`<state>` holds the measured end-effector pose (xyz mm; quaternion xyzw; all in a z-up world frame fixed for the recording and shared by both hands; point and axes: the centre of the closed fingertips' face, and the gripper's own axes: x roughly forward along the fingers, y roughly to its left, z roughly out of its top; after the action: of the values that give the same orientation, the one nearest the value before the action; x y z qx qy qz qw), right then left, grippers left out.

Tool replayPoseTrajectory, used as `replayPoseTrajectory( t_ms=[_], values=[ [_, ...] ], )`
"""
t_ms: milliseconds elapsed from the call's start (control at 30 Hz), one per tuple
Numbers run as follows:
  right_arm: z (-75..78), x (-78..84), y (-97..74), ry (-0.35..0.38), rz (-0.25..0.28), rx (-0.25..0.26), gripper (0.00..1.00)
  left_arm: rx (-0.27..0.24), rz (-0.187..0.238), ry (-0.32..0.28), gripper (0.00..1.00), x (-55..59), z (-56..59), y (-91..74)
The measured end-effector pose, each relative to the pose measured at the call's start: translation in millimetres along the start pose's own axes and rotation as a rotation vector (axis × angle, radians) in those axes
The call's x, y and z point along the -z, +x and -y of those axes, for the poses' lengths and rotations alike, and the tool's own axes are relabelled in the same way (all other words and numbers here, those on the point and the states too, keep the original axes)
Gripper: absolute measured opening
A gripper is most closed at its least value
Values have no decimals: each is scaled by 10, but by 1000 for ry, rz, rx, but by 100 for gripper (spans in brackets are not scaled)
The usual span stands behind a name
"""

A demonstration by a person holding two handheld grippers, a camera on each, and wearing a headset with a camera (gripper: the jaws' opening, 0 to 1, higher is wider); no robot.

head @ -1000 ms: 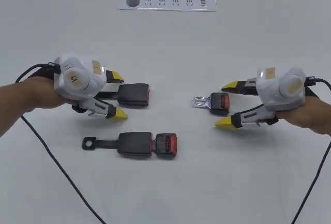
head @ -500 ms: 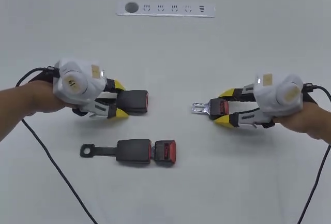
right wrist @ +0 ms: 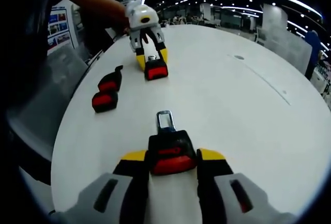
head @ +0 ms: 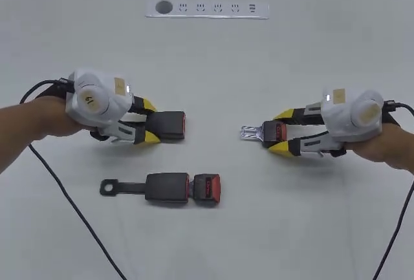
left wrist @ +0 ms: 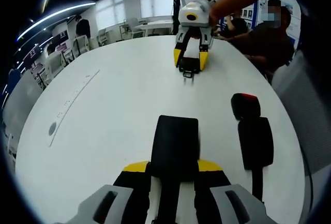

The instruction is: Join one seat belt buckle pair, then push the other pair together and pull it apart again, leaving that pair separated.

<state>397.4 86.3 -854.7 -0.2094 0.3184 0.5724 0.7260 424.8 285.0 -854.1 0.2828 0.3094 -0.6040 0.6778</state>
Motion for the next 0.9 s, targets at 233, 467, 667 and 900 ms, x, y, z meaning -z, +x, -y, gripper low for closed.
replayPoseTrajectory(
  t_ms=[233,467,667,900],
  values=[
    [12,-65,77,-3,-1,6,36,-1,5,-9,34,4,7,-6],
    [3,-143,171,-9,5,2,36,2,5,2,34,10,17,-8],
    [-6,-257,292,-13,14,2,36,4,5,5,34,15,25,-10],
    [-43,-463,481,-13,29,-8,36,1,4,5,33,20,28,-13]
  ],
)
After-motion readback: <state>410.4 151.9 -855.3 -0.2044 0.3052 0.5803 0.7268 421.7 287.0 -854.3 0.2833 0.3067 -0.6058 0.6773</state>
